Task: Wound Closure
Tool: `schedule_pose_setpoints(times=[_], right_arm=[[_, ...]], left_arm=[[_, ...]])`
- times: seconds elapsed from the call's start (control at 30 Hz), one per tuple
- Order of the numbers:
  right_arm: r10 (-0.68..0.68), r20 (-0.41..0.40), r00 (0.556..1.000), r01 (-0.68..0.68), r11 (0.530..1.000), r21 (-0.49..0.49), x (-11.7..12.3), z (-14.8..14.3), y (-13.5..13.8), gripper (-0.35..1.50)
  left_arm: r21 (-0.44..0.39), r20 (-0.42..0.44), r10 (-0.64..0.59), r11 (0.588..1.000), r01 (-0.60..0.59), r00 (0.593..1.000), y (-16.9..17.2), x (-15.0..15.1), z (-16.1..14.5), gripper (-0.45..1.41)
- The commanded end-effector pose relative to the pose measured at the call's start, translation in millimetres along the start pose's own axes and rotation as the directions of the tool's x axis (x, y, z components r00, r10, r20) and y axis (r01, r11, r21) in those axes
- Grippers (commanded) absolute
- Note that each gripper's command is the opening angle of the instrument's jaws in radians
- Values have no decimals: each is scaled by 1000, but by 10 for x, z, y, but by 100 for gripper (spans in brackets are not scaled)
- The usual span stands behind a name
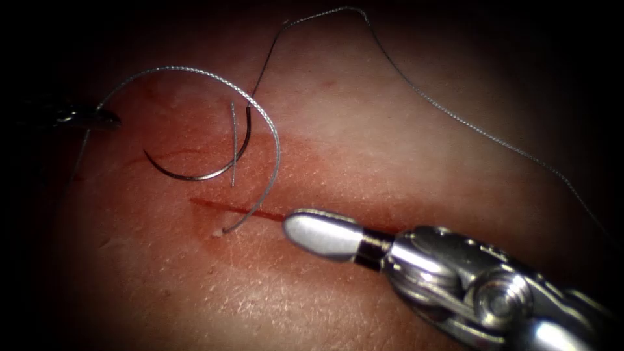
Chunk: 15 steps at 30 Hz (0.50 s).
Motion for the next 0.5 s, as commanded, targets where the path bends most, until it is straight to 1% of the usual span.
schedule_pose_setpoints(times=[0.03, 0.07, 0.1, 0.13, 0.17, 0.2, 0.23, 0.27, 0.33, 0.37, 0.4, 0.43, 0.5], right_arm=[[-33, -61, 998, 32, 999, -24, 45, -12, 17, -35], [-63, -77, 995, 60, 997, -41, 55, -16, 31, -35], [-109, -107, 988, 102, 992, -74, 63, -19, 71, -35], [-126, -111, 986, 117, 990, -81, 60, -17, 89, -35], [-144, -99, 985, 137, 988, -78, 55, -14, 107, -35], [-168, -66, 984, 163, 984, -73, 43, -6, 129, -35], [-198, -20, 980, 196, 978, -67, 17, 9, 155, -35], [-213, 0, 977, 213, 975, -62, -1, 21, 167, -35], [-232, 0, 973, 232, 971, -54, -27, 42, 177, -35], [-243, 33, 969, 243, 970, -3, -52, 65, 177, -35], [-243, 33, 969, 243, 970, -3, -52, 65, 177, -35], [-245, 66, 967, 242, 969, 38, -69, 81, 169, -35], [-243, 72, 967, 238, 968, 74, -79, 92, 161, -35]], left_arm=[[-1, 20, 6, 1000, -6, 1000, -3, -15, -8, -45], [3, 28, 9, 1000, -9, 1000, -3, -19, -9, -45], [22, 47, 7, 1000, -8, 999, -4, -26, -9, -45], [28, 55, 6, 1000, -7, 998, -4, -30, -9, -45], [33, 58, 6, 999, -8, 998, -5, -33, -7, -45], [38, 61, 5, 999, -7, 998, -6, -38, -4, -45], [51, 68, 9, 999, -12, 998, -7, -45, 4, -45], [55, 71, 12, 998, -16, 997, -8, -48, 8, -45], [59, 75, 10, 998, -15, 997, -9, -52, 19, -45], [57, 79, 16, 998, -21, 997, -8, -54, 30, -45], [57, 79, 16, 998, -21, 997, -8, -54, 30, -45], [54, 84, 18, 998, -23, 996, -7, -54, 41, -45], [55, 88, 20, 998, -25, 996, -7, -51, 51, -45]])
